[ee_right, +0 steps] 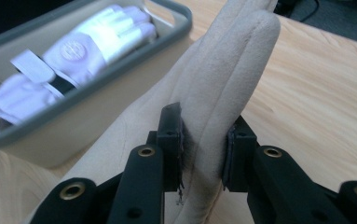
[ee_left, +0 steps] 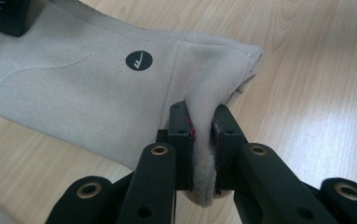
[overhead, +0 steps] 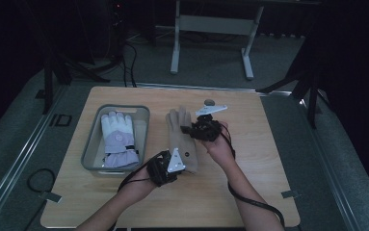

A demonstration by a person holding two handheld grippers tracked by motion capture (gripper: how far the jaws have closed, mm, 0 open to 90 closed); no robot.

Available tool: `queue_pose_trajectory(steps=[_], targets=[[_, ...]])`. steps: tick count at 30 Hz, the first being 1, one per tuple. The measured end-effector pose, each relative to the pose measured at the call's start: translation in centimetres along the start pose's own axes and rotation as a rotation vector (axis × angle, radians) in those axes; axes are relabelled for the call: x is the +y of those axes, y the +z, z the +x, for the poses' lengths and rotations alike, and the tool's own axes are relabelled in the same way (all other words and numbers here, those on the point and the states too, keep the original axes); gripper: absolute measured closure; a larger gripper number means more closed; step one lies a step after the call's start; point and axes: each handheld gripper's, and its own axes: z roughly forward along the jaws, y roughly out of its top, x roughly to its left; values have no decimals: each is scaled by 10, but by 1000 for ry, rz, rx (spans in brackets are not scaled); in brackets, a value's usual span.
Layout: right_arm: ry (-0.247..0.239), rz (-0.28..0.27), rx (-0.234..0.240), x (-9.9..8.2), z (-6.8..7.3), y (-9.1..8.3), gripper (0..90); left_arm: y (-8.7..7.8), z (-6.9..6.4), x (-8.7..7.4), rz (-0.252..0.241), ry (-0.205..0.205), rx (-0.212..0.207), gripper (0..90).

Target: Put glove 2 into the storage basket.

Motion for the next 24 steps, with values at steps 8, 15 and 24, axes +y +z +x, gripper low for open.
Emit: queue_pose_trajectory(steps=[8,15,24], targets=[[-50,-21,28,25,19,12,728,-18,9,-10,28,-6,53,815],[-76,-17,63,44,35,26,728,-32,17,-21,31,-23,75,815],[-133,-14,95,73,61,48,727,-58,30,-37,36,-57,123,815]])
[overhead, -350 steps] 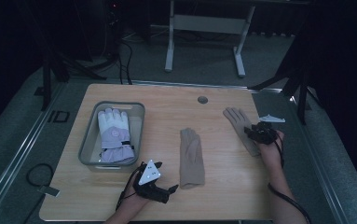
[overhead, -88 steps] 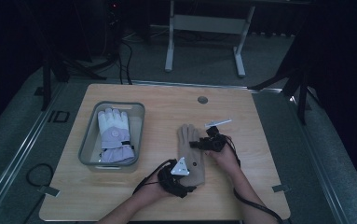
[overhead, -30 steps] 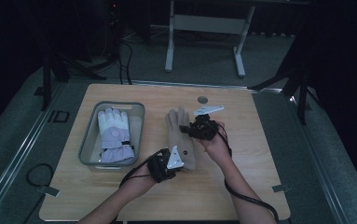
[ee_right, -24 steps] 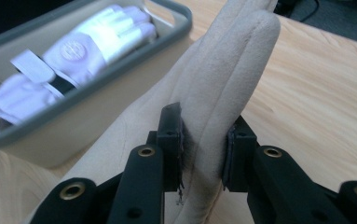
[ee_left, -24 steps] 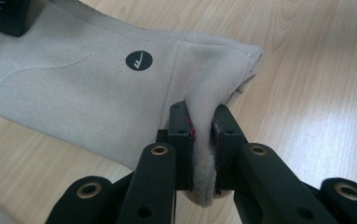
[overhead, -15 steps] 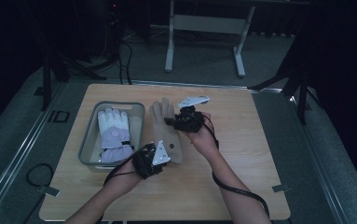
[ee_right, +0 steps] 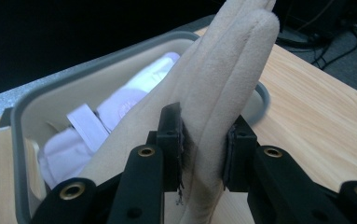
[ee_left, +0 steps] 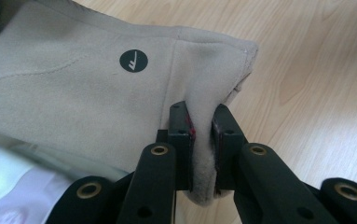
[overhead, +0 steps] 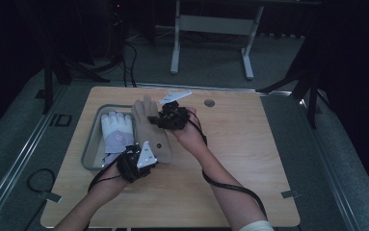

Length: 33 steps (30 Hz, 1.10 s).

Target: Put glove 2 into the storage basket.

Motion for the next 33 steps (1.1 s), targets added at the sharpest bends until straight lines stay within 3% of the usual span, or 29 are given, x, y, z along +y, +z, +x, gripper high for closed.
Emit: queue_pose_trajectory(steps=[18,24,33], targets=[[-30,25,79,32,30,68,727,-34,30,-49,55,-94,72,814],[-26,26,101,35,38,89,726,-44,36,-59,90,-100,91,814],[-12,42,105,35,38,113,725,-39,43,-69,106,-134,110,814]])
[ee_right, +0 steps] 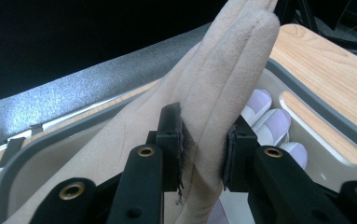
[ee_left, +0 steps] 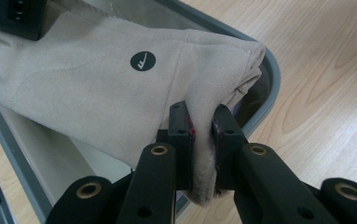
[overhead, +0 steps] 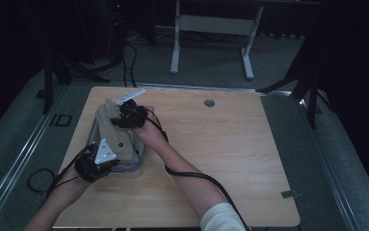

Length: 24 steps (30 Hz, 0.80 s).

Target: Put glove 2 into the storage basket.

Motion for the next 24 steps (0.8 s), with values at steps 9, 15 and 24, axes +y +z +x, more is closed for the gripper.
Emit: queue_pose_trajectory(steps=[9,15,24], targets=[[31,69,-21,-14,-12,19,720,20,3,0,31,-29,-32,812],[74,105,-25,-18,-21,29,707,29,6,1,51,-47,-51,811],[88,89,-14,-21,-25,24,540,32,8,-1,52,-61,-77,787]])
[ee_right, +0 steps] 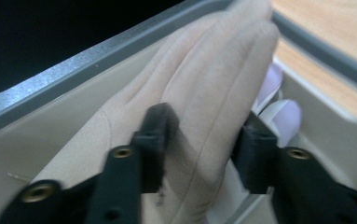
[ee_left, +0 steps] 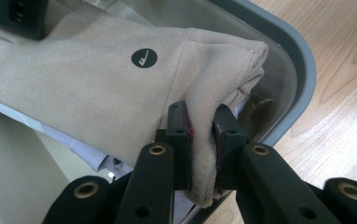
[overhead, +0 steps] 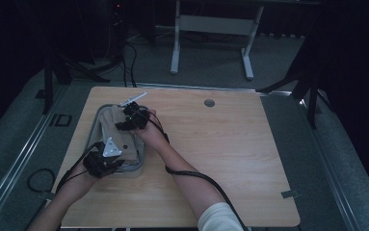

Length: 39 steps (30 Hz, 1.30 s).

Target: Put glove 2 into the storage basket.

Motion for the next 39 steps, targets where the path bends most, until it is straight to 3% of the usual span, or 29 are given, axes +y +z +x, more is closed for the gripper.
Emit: queue_pose_trajectory(steps=[3,7,11,17,22,30,39], targets=[[-18,-27,12,1,-1,-10,413,-4,0,1,-15,-18,-2,695],[-8,-67,28,1,-5,-26,291,-15,1,6,-38,-47,-10,392],[-20,-73,64,0,-4,-39,181,-27,1,10,-93,-66,-65,173],[-56,-89,64,-8,0,-54,148,-33,-3,18,-208,-122,-75,147],[-94,-86,50,-17,2,-67,150,-30,-8,22,-280,-138,-80,147],[-112,-94,35,-33,0,-88,154,-24,-18,29,-315,-134,-103,147],[-96,-109,26,-57,-12,-114,156,-17,-36,39,-343,-109,-145,147]])
